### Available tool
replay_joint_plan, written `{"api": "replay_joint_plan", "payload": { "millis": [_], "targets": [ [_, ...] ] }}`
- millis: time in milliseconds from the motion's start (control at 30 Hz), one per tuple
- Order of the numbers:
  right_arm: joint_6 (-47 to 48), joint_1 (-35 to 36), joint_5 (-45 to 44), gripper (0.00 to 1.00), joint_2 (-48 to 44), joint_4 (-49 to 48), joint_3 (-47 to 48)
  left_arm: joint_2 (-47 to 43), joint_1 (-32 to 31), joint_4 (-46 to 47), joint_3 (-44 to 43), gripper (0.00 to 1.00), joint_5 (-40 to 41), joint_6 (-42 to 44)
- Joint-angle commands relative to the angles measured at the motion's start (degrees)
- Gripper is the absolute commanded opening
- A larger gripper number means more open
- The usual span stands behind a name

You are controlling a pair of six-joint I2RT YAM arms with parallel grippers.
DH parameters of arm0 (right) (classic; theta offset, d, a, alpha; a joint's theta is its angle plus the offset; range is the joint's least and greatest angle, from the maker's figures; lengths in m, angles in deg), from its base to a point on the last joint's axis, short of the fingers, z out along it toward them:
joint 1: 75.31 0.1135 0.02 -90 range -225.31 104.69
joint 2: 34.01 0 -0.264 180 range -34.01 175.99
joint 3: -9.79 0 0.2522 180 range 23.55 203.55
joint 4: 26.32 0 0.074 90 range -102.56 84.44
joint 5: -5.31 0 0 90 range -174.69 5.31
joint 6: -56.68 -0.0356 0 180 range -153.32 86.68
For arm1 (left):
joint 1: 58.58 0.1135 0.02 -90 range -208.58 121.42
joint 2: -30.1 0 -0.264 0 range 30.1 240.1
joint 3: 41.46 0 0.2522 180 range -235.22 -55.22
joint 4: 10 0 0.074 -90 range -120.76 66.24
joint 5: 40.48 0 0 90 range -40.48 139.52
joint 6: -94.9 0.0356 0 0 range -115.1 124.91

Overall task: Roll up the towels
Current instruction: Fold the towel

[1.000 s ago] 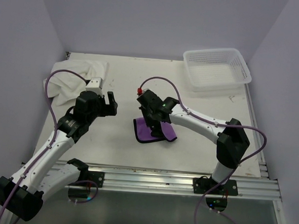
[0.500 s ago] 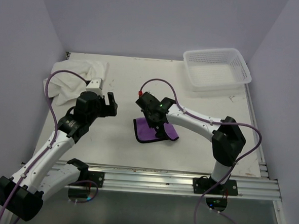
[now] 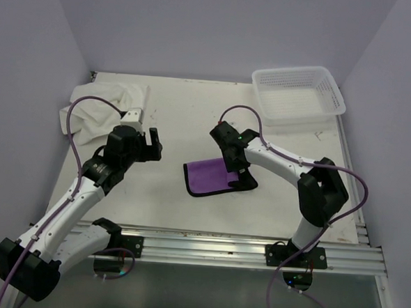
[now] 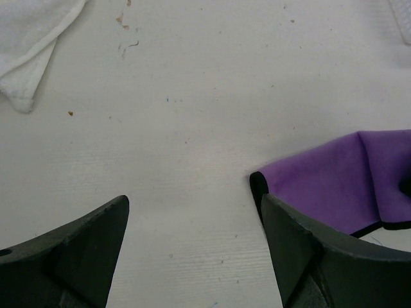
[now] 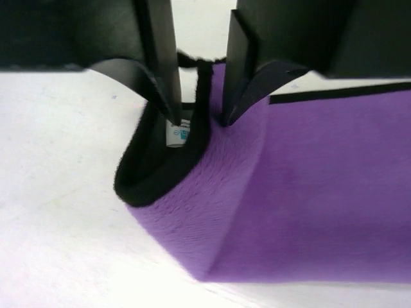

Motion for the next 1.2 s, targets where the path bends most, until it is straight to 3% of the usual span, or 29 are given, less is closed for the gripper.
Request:
{"api": "replay_joint_plan", "payload": {
  "millis": [0,67,167,333,633,900,933,1167],
  "targets": [
    [2.0,-2.3,-0.1,0.45,-3.6,-1.3,-2.5,0.5,0.4,-0.6,-1.4,0.88,-0.6,0.0],
    [2.7,-2.6,-0.3,0.56,-4.4,-1.8,-3.2,0.4,0.4,-1.4,-2.4,0.88,-2.5,-0.4],
    [3.4,-2.9,-1.2,0.65,-6.2,-1.8,-3.5,-0.6,0.4,0.0,-2.4,0.88,-5.7,-2.4],
    [3.4,-4.9,-2.7,0.68,-9.7,-1.3,-4.6,0.3,0.3,3.4,-1.0,0.88,-10.1,-6.8],
    [2.7,-13.2,2.7,0.63,-14.9,-4.6,-11.3,6.9,-1.7,17.5,4.6,0.88,-18.3,-14.3],
    [1.7,-15.6,9.0,0.59,-18.1,-8.3,-16.2,15.4,-9.9,23.2,4.8,0.71,-16.5,-15.9],
    [1.3,-15.6,9.8,0.58,-18.7,-8.7,-17.0,16.6,-10.1,25.9,6.0,0.66,-16.4,-16.2],
    [-3.0,-15.6,12.7,0.41,-26.8,-12.6,-28.2,21.5,-10.3,29.4,8.0,0.6,-16.4,-15.9]
  ]
}}
